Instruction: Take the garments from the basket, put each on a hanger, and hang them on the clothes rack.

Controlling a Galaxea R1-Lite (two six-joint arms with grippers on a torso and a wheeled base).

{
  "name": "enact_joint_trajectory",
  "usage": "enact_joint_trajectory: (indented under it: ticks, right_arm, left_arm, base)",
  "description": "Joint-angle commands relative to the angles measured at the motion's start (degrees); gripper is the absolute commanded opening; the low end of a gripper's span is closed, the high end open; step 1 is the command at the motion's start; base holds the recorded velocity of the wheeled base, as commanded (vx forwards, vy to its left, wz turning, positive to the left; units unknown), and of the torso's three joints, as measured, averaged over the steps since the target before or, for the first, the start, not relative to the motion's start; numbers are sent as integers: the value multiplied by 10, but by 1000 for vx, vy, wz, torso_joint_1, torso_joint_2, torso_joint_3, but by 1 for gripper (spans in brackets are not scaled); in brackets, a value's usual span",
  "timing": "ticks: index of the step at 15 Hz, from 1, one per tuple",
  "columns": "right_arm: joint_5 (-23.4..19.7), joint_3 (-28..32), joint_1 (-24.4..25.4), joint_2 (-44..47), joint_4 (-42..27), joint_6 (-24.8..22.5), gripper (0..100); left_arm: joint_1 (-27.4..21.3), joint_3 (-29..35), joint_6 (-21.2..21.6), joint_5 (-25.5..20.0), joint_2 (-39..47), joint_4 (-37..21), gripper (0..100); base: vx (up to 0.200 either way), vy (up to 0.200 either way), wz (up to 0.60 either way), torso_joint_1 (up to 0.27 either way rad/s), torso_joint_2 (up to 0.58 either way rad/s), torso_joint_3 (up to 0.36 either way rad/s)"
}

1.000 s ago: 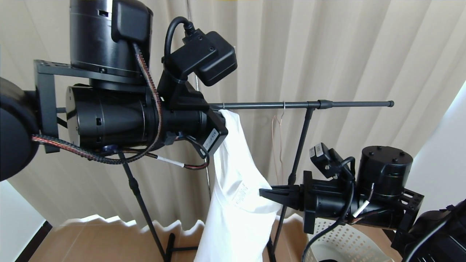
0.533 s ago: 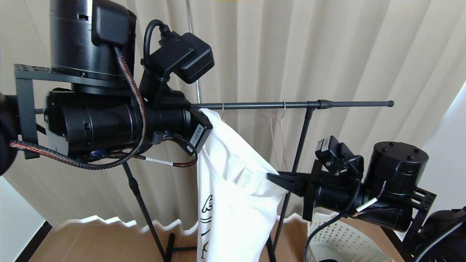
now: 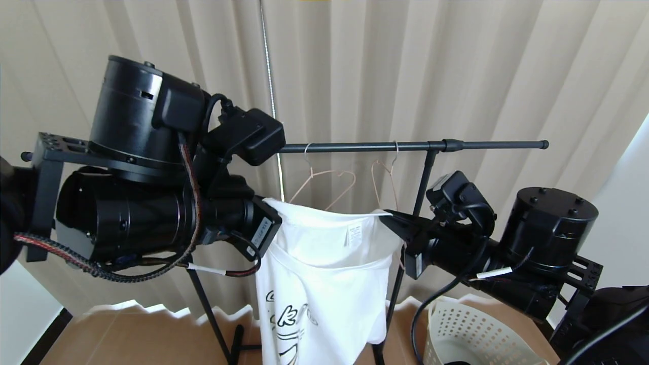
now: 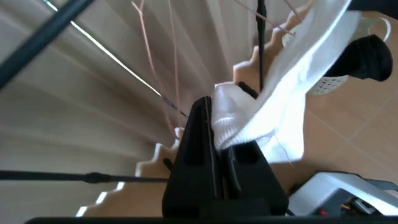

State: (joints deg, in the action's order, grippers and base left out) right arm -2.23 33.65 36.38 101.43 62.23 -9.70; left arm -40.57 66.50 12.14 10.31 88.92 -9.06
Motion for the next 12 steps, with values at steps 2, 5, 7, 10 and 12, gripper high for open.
enact_joint_trajectory:
  ticks: [2, 5, 7, 10, 12]
  right_arm:
    - [51, 22, 12, 1, 2, -15, 0]
    - [82, 32, 12, 6, 2, -15, 0]
    - [89, 39, 12, 7, 2, -15, 0]
    - [111, 49, 11, 12, 3, -15, 0]
    - [114, 49, 11, 18, 4, -15, 0]
  left_arm:
    - [-1, -41, -57, 4, 1, -9, 0]
    - [-7, -61, -106, 4, 16, -7, 0]
    - [-7, -73, -136, 4, 27, -7, 0]
    - [-7, -95, -150, 1, 35, -4, 0]
    - [-14, -107, -150, 0, 34, -3, 100]
  base:
    - [0, 0, 0, 0, 0, 0]
    - [0, 0, 0, 0, 0, 0]
    - [0, 0, 0, 0, 0, 0]
    - [0, 0, 0, 0, 0, 0]
    - [0, 0, 0, 0, 0, 0]
